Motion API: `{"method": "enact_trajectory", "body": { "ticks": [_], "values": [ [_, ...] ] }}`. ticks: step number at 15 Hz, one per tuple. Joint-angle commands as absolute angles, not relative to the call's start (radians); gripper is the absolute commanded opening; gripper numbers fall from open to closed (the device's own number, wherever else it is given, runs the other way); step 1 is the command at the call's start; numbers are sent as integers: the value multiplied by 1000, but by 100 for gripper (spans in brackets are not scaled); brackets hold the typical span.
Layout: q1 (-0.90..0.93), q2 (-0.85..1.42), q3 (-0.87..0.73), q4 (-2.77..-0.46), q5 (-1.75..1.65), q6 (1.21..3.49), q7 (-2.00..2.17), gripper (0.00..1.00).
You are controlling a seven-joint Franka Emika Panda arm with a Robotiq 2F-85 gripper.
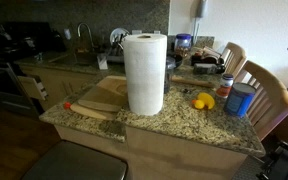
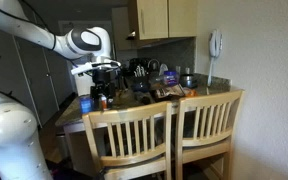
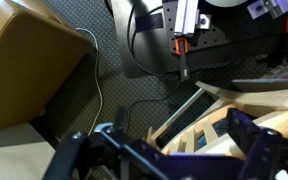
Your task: Pick the blue tin on the counter and put it in the bowl
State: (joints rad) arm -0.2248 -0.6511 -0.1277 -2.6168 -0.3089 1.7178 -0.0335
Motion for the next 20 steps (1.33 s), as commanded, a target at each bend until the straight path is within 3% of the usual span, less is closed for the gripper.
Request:
{"method": "enact_trajectory", "body": {
  "ticks": [1, 8, 15, 20],
  "values": [
    [-212, -652, -138, -2614, -313, 1713, -28, 100],
    [-218, -659, -129, -2609, -316, 1725, 3, 100],
    [-230, -812, -36, -2532, -400, 1805, 201, 100],
    [-116, -896, -72, -2488, -376, 1753, -31, 100]
  ]
}}
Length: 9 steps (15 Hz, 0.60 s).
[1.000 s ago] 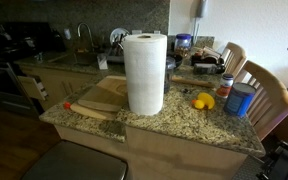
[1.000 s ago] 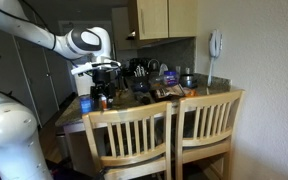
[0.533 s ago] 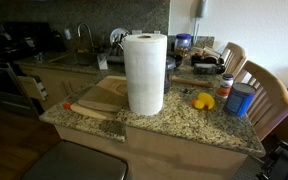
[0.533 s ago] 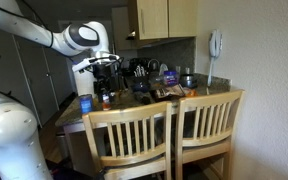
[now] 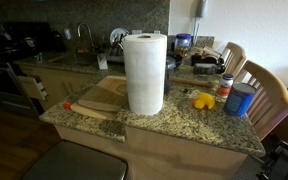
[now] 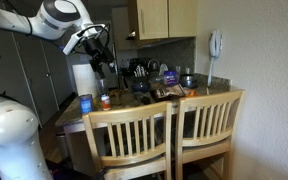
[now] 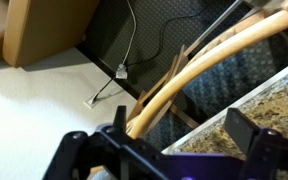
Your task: Pick the blue tin on the counter and put it in the bowl
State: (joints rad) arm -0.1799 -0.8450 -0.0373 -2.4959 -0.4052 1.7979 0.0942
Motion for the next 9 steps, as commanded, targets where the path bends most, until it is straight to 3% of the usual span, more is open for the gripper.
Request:
{"method": "enact_trajectory", "body": {
  "ticks": [1, 8, 9],
  "values": [
    [-92, -915, -82, -2488, -359, 1743, -72, 100],
    [27, -991, -199, -2418, -212, 1529, -339, 100],
    [2, -989, -169, -2448, -244, 1604, -274, 100]
  ]
}}
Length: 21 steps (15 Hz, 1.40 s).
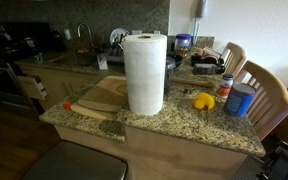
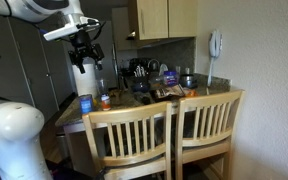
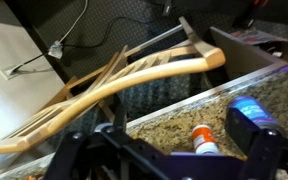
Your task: Pick the blue tin on the counter and put it in the bowl
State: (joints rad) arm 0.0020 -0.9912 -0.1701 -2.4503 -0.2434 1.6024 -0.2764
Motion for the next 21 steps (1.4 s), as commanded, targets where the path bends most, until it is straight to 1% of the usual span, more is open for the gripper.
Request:
{"method": "enact_trajectory", "body": {
  "ticks": [1, 6, 10, 13, 14, 16, 19, 21],
  "values": [
    [12, -996, -182, -2438, -233, 1569, -297, 100],
    [44, -979, -201, -2438, -209, 1557, -333, 100],
    [145, -864, -102, -2539, -171, 1601, -329, 100],
    [194, -724, -31, -2535, -184, 1588, -335, 100],
    [175, -807, -46, -2545, -176, 1588, -325, 100],
    [188, -739, -19, -2544, -176, 1588, -324, 100],
    [207, -696, -28, -2546, -167, 1593, -367, 100],
    [239, -673, -39, -2580, -135, 1656, -428, 100]
  ]
}}
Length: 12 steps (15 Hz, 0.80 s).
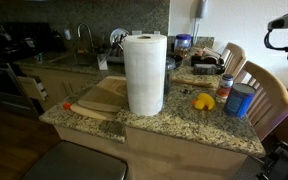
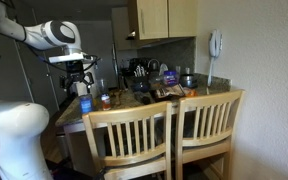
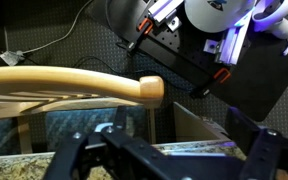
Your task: Pick the blue tin on the counter and put it in the bowl
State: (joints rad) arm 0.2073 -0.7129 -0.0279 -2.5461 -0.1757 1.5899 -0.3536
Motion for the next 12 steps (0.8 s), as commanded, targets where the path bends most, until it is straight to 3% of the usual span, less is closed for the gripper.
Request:
{"method": "enact_trajectory", "body": {
  "ticks": [1, 8, 12],
  "values": [
    [253, -668, -46, -2597, -114, 1694, -462, 100],
    [237, -671, 6, -2614, -121, 1762, -421, 100],
    [251, -709, 74, -2665, -128, 2008, -311, 100]
  ]
}}
